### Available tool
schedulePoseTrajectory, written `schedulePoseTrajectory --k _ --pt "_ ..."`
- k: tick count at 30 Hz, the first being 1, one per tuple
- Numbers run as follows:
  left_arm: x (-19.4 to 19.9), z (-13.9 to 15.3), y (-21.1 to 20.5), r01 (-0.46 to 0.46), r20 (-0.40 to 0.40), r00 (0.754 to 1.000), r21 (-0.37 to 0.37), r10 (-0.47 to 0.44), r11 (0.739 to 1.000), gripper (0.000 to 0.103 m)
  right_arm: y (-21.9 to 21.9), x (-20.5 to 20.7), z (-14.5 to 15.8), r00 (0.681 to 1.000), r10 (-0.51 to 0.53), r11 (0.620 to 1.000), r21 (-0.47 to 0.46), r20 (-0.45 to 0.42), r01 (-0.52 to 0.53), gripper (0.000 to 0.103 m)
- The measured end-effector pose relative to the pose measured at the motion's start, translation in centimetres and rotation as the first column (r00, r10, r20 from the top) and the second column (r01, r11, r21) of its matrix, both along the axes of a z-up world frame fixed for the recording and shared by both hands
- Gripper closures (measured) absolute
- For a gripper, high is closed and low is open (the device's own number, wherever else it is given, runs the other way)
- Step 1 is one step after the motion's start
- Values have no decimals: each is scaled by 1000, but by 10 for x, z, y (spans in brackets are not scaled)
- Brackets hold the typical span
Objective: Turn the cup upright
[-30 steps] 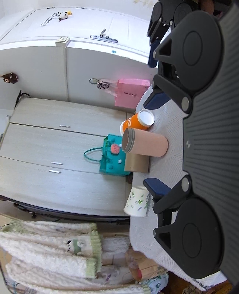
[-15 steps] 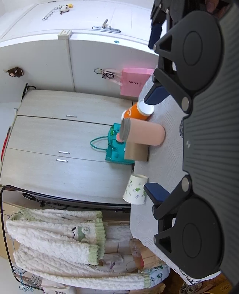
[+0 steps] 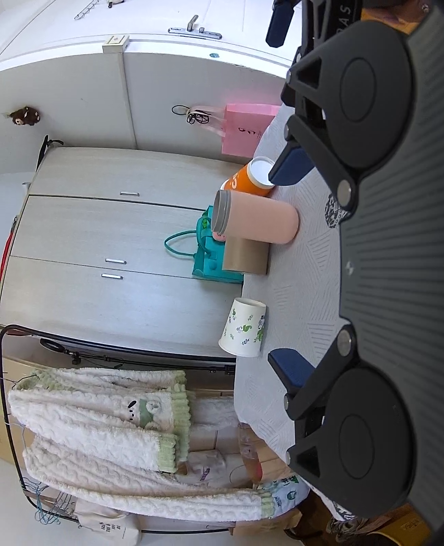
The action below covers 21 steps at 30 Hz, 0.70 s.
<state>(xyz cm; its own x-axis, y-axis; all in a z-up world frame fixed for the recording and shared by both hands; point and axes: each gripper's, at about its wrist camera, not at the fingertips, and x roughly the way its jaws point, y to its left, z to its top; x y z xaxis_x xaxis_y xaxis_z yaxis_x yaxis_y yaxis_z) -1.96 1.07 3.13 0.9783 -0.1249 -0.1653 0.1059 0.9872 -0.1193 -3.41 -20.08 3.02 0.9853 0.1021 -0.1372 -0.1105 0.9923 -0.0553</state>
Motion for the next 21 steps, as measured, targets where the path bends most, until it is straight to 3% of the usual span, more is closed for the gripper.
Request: schedulePoseTrajectory --k 21 --pt "-2 0 -2 -126 -13 992 24 127 992 0 -1 6 -2 991 -130 992 1 -38 130 0"
